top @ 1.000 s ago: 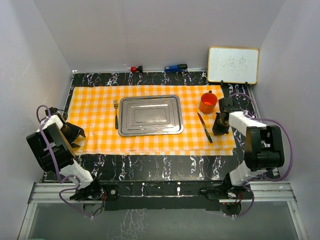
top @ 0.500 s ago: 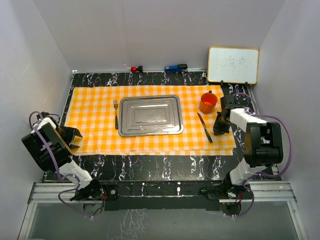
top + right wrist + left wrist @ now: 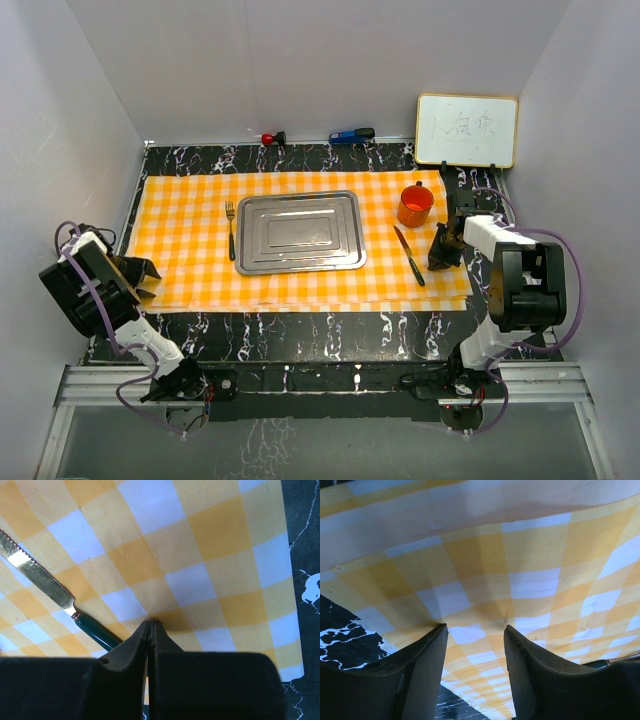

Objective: Set the dinner table for one person
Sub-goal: Adjust the napkin at the center of the board.

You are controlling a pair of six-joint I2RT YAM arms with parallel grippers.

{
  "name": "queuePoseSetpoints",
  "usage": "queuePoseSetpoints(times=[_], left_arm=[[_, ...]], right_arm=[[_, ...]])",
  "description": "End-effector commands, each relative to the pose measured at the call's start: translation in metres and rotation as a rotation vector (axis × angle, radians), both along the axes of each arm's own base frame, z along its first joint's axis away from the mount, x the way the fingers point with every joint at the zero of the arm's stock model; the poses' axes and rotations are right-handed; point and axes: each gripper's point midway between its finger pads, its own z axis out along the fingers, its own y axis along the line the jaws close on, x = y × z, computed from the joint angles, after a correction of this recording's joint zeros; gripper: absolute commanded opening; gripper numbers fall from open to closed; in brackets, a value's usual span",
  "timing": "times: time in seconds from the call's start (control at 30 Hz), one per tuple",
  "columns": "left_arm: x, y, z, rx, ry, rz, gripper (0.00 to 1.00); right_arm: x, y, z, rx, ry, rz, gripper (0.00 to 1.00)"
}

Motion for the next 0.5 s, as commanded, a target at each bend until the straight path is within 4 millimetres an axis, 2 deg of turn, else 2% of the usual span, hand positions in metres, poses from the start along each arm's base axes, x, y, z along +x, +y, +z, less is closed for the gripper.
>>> queuePoseSetpoints(times=[0.0, 0.2, 0.47], left_arm=[[-0.017, 0.057, -0.010, 0.248, 0.115, -0.020, 0.48], [0.002, 0.071, 0.020, 0.417, 0.131, -0.126, 0.48], [0.012, 0.071, 0.027, 0.463, 0.167, -0.211, 0.48]], right_arm=[[-0.006, -0.025, -0.049, -0.116, 0.032, -0.016, 0.00], [0.006, -0.026, -0.026, -0.124, -0.052, -0.024, 0.00], [0.014, -0.028, -0.010, -0.133, -0.102, -0.033, 0.00]])
